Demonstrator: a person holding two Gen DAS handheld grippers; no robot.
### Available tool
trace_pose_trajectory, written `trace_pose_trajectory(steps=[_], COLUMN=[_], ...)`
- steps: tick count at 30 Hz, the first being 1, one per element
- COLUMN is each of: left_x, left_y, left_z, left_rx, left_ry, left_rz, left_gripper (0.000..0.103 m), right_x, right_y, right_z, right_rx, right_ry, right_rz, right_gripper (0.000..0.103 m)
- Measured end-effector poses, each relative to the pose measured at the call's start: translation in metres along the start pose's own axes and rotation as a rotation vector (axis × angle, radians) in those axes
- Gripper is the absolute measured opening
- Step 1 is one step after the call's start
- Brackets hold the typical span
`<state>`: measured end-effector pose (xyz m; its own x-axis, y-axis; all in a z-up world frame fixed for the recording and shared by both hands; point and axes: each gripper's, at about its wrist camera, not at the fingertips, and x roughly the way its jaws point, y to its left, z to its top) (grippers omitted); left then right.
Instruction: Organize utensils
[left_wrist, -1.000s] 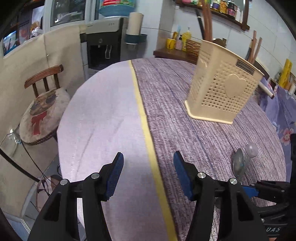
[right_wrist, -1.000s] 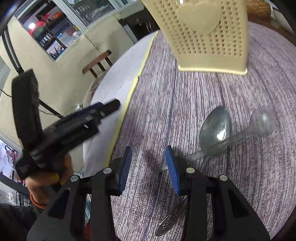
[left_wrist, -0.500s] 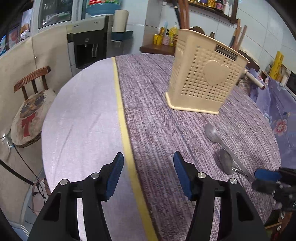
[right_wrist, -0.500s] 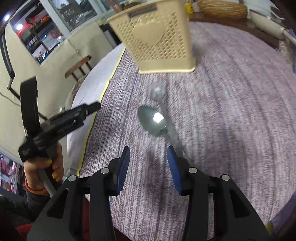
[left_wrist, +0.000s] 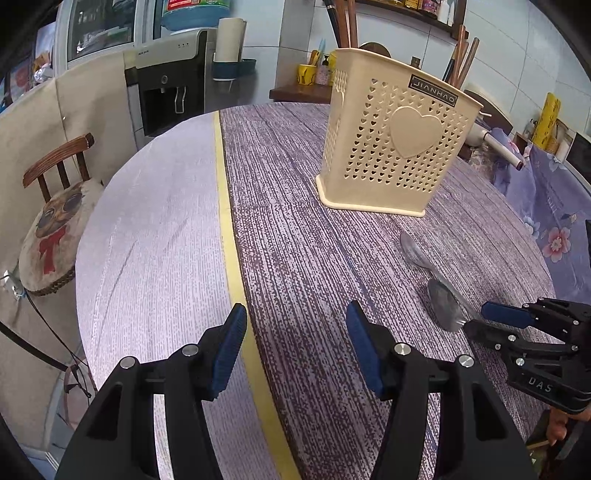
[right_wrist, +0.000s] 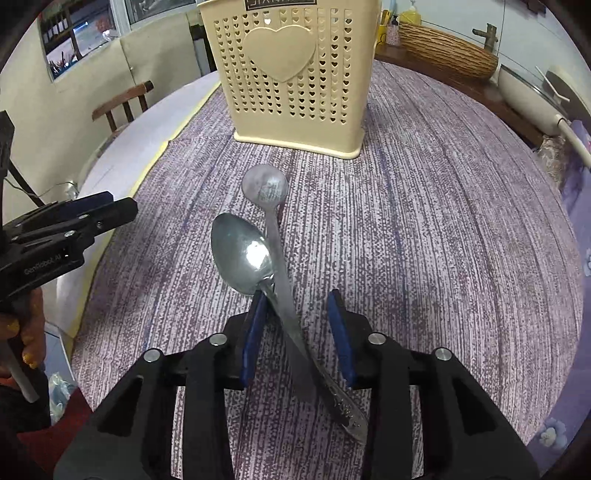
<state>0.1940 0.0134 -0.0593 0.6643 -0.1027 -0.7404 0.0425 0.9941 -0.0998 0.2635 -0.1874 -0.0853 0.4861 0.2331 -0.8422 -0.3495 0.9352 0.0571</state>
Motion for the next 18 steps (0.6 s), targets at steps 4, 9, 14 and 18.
trace_pose_trajectory(steps=[4, 9, 14, 18], left_x=[0.001, 0.001, -0.004, -0.006], left_y=[-0.004, -0.004, -0.002, -0.003], left_z=[-0.001, -0.001, -0.002, -0.004], left_rx=[0.007, 0.005, 0.001, -0.002], left_ry=[0.005, 0.006, -0.002, 0.001], left_rz=[-0.007, -0.008, 0.001, -0.007], left_gripper=[0.056, 0.056, 0.056, 0.056], right_x=[-0.004, 0.001, -0.004, -0.005], right_y=[-0.002, 0.008, 0.005, -0.005], right_z=[-0.003, -0.013, -0.013, -0.008], right_rx=[0.115, 0.242, 0.284, 0.311], right_ry=[0.041, 0.091, 0.039, 0.013], right_rz=[0.128, 0.37, 0.303, 0.253], right_gripper=[0.023, 0.019, 0.019, 0.019])
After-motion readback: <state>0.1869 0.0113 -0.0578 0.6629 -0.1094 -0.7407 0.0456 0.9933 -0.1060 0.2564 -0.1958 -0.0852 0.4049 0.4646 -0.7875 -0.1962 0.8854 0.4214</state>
